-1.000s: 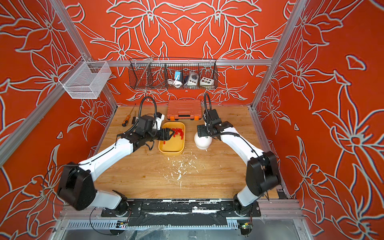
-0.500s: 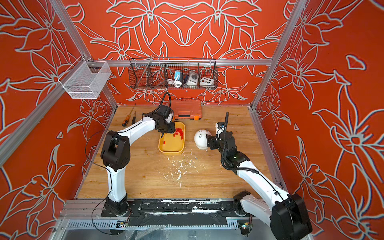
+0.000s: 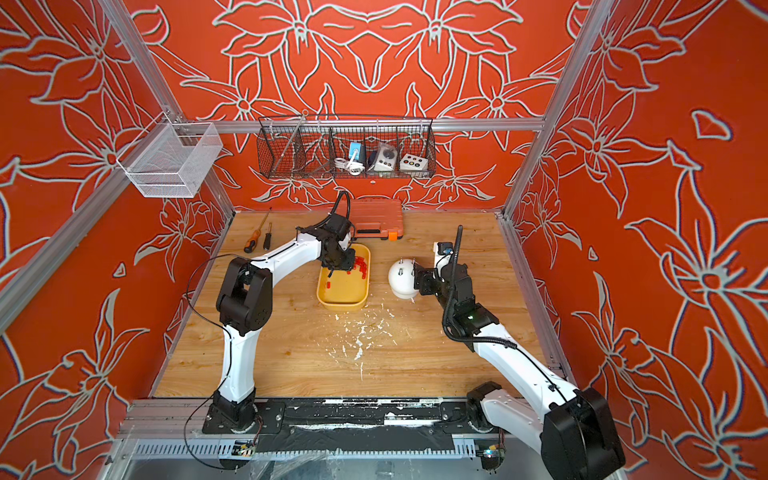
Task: Cover the protruding screws with screw protection sleeves
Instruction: Pick up the screw protection sleeve from the storage box.
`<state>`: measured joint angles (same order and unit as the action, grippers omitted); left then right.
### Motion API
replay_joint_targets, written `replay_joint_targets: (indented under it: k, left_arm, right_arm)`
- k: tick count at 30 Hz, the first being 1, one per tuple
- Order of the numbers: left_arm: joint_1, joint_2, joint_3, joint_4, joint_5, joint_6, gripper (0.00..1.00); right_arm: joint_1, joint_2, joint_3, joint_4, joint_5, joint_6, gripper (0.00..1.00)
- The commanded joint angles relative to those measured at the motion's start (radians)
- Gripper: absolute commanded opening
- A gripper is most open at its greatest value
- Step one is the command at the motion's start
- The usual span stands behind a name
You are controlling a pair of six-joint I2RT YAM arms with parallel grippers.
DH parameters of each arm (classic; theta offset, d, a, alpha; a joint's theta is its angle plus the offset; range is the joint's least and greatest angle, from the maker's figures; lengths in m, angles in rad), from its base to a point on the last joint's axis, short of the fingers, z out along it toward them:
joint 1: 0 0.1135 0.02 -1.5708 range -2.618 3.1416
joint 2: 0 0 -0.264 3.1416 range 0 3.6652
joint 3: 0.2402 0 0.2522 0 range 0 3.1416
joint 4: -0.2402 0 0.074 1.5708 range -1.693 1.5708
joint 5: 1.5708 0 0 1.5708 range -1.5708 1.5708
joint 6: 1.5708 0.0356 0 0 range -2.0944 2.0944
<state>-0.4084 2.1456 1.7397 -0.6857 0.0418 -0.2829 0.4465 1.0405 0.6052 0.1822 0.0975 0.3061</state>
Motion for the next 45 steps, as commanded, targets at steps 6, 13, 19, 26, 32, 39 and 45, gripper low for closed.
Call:
replay_joint_targets:
  k: [6, 13, 19, 26, 32, 39, 45]
  left_arm:
    - [-0.021, 0.058, 0.040, -0.050, -0.044, -0.021, 0.33]
    - [-0.033, 0.075, 0.022, -0.026, -0.071, -0.025, 0.27]
    - [-0.034, 0.091, 0.016, -0.022, -0.075, -0.025, 0.27]
    - [-0.034, 0.093, 0.007, -0.005, -0.082, -0.023, 0.24]
    - [-0.033, 0.103, 0.009, 0.001, -0.101, -0.023, 0.35]
    - [-0.033, 0.119, 0.025, 0.005, -0.102, -0.009, 0.28]
    - [-0.034, 0.116, 0.024, 0.004, -0.093, -0.003, 0.24]
  right_arm:
    - [0.006, 0.014, -0.018, 0.038, 0.024, 0.021, 0.77]
    - [0.007, 0.012, -0.020, 0.039, 0.024, 0.027, 0.77]
    - [0.006, 0.012, -0.021, 0.039, 0.022, 0.029, 0.77]
    - [0.007, 0.009, -0.022, 0.040, 0.021, 0.031, 0.77]
    - [0.006, 0.007, -0.022, 0.040, 0.018, 0.033, 0.78]
    - [0.007, 0.004, -0.023, 0.040, 0.013, 0.036, 0.78]
    - [0.008, 0.007, -0.024, 0.045, 0.009, 0.039, 0.78]
